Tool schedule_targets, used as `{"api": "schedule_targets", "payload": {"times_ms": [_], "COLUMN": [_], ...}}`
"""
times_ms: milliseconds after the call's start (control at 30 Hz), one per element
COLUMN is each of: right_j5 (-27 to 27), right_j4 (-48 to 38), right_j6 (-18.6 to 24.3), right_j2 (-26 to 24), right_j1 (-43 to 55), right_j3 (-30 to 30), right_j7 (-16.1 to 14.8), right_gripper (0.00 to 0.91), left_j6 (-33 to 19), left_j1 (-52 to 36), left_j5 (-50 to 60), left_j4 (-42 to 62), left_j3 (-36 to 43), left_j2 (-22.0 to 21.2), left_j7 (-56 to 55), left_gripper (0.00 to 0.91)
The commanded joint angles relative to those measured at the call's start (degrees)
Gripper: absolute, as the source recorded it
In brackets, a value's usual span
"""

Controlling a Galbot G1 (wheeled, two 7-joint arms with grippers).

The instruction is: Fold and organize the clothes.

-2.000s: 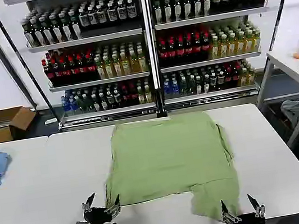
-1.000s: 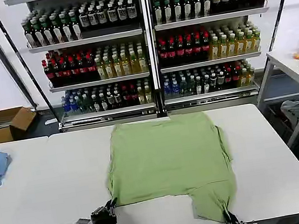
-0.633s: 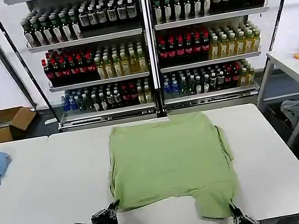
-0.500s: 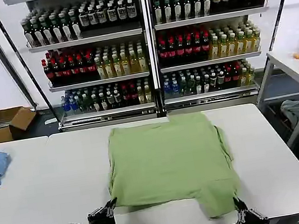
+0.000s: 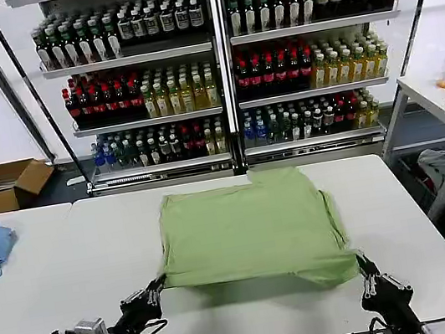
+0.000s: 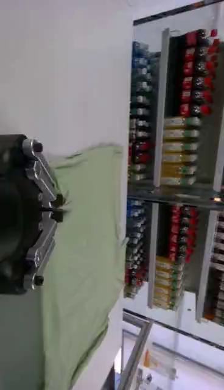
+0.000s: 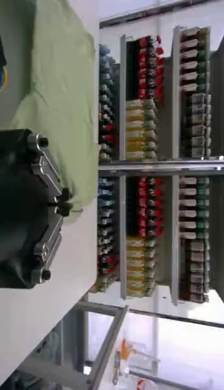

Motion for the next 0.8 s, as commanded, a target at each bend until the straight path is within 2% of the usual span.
{"api": "schedule_targets", "payload": {"times_ms": [33, 267, 567, 633, 667, 700, 733, 800], "right_j5": [2.8, 1.2, -0.9, -1.1, -1.5, -2.0, -2.2, -3.3], "right_j4": [-9.5, -15.4, -19.5, -19.8, -19.9, -19.8, -19.8, -19.2], "right_j6": [-1.9, -3.6, -3.6, -4.4, -5.7, -7.2, -7.6, -7.9], "right_j2": [-4.2, -5.3, -5.0, -4.7, -4.4, -4.2, -4.0, -3.6], "right_j1": [14.0, 21.2, 24.3, 24.5, 24.6, 24.6, 24.5, 23.6], "right_j3": [-1.5, -5.1, -8.3, -8.9, -9.3, -9.5, -9.6, -9.7], "right_j7": [0.0, -0.5, -2.3, -2.6, -2.7, -3.1, -3.7, -4.2], "right_gripper": [0.0, 0.0, 0.0, 0.0, 0.02, 0.453, 0.907, 0.907], "left_j6": [-0.3, -0.9, -2.5, -2.5, -2.5, -2.6, -2.8, -3.3], "left_j1": [-13.1, -18.0, -19.8, -19.7, -19.7, -19.6, -19.5, -19.1], "left_j5": [1.0, 5.2, 9.5, 9.5, 9.5, 9.5, 9.5, 9.7], "left_j4": [11.4, 17.3, 20.5, 20.2, 20.1, 19.9, 19.8, 19.5], "left_j3": [7.0, 11.1, 13.4, 13.3, 13.3, 13.3, 13.3, 13.2], "left_j2": [0.5, -1.3, -2.8, -3.1, -3.3, -3.4, -3.6, -4.0], "left_j7": [-0.2, -0.7, -1.1, -1.1, -1.1, -1.1, -1.0, -1.1], "left_gripper": [0.02, 0.02, 0.02, 0.121, 0.363, 0.605, 0.907, 0.907]}}
